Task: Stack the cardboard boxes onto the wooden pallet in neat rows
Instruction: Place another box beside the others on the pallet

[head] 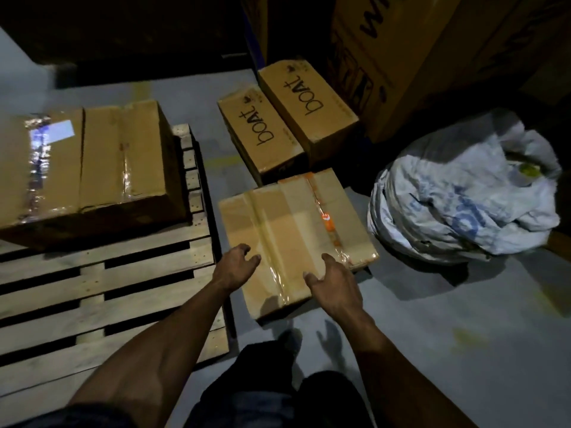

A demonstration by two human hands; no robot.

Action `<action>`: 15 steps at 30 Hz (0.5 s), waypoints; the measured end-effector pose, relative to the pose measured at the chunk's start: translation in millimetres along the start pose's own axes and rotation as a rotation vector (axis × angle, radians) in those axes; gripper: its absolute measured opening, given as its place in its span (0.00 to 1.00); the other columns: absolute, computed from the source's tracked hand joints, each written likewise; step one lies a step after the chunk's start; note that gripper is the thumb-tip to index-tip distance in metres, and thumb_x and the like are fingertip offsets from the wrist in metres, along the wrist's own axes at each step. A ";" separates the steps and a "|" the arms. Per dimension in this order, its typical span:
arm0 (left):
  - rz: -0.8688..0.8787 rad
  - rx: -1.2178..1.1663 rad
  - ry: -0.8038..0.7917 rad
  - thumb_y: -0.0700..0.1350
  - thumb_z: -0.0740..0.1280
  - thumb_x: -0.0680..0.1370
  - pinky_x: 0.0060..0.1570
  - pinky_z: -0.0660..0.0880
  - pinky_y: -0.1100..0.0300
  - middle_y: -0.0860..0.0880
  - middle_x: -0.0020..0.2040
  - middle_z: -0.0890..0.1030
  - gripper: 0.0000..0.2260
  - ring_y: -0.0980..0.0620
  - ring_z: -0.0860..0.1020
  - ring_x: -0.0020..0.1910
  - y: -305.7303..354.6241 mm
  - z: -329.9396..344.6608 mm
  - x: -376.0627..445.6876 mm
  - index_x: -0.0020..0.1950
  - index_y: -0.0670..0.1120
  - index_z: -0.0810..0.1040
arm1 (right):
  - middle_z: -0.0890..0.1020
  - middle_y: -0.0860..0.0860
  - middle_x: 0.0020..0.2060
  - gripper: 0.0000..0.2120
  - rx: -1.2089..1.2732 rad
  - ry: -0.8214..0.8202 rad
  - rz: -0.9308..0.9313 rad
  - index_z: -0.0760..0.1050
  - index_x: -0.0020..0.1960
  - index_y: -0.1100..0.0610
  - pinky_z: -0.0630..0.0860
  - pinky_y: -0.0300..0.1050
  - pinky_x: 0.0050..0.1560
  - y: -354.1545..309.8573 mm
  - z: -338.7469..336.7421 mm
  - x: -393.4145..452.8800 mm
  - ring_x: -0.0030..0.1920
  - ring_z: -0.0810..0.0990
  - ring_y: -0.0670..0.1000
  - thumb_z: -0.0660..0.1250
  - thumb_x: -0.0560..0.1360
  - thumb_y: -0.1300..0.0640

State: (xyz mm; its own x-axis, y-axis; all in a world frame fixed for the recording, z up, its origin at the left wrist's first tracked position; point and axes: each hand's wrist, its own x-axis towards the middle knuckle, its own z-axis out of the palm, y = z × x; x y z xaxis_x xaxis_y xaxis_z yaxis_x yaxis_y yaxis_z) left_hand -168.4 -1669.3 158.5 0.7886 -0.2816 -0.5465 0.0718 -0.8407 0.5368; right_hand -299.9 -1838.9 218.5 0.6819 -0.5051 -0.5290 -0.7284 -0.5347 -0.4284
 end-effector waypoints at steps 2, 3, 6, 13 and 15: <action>-0.044 -0.056 0.039 0.54 0.65 0.82 0.67 0.69 0.55 0.42 0.74 0.73 0.26 0.43 0.72 0.71 14.9 2.0 9.4 0.75 0.41 0.69 | 0.69 0.56 0.73 0.33 -0.030 -0.023 -0.037 0.59 0.77 0.55 0.67 0.52 0.68 -0.7 -14.5 22.3 0.72 0.67 0.58 0.64 0.78 0.42; -0.072 -0.088 0.062 0.54 0.65 0.82 0.67 0.69 0.54 0.42 0.74 0.73 0.26 0.42 0.72 0.71 22.6 3.3 14.9 0.75 0.41 0.69 | 0.69 0.56 0.73 0.33 -0.038 -0.034 -0.057 0.59 0.77 0.55 0.66 0.51 0.68 0.4 -21.0 36.6 0.72 0.67 0.58 0.64 0.78 0.42; -0.162 -0.213 0.130 0.54 0.66 0.81 0.67 0.68 0.54 0.42 0.74 0.72 0.28 0.42 0.71 0.72 42.9 11.6 30.6 0.76 0.41 0.68 | 0.69 0.56 0.72 0.32 -0.049 -0.087 -0.093 0.59 0.77 0.55 0.67 0.52 0.67 1.0 -40.7 82.0 0.71 0.67 0.58 0.64 0.78 0.43; -0.400 -0.483 0.273 0.55 0.67 0.80 0.70 0.68 0.53 0.42 0.74 0.72 0.29 0.42 0.71 0.72 70.1 42.0 52.6 0.77 0.42 0.67 | 0.70 0.57 0.72 0.33 -0.075 -0.209 -0.164 0.60 0.77 0.56 0.69 0.52 0.67 13.0 -60.1 166.6 0.70 0.69 0.60 0.65 0.78 0.43; -0.478 -0.549 0.306 0.54 0.67 0.81 0.70 0.65 0.54 0.42 0.75 0.70 0.29 0.42 0.69 0.73 78.9 53.5 59.5 0.77 0.40 0.66 | 0.71 0.57 0.71 0.33 -0.095 -0.258 -0.170 0.61 0.77 0.56 0.70 0.51 0.66 20.6 -63.0 193.5 0.70 0.70 0.60 0.65 0.77 0.43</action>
State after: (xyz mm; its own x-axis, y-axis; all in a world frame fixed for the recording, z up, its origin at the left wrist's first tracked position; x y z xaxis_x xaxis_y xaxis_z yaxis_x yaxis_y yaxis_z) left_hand -148.5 -1777.1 133.9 0.7236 0.2595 -0.6396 0.6737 -0.4670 0.5727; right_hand -178.8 -1990.4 153.5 0.7451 -0.2214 -0.6291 -0.5879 -0.6635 -0.4628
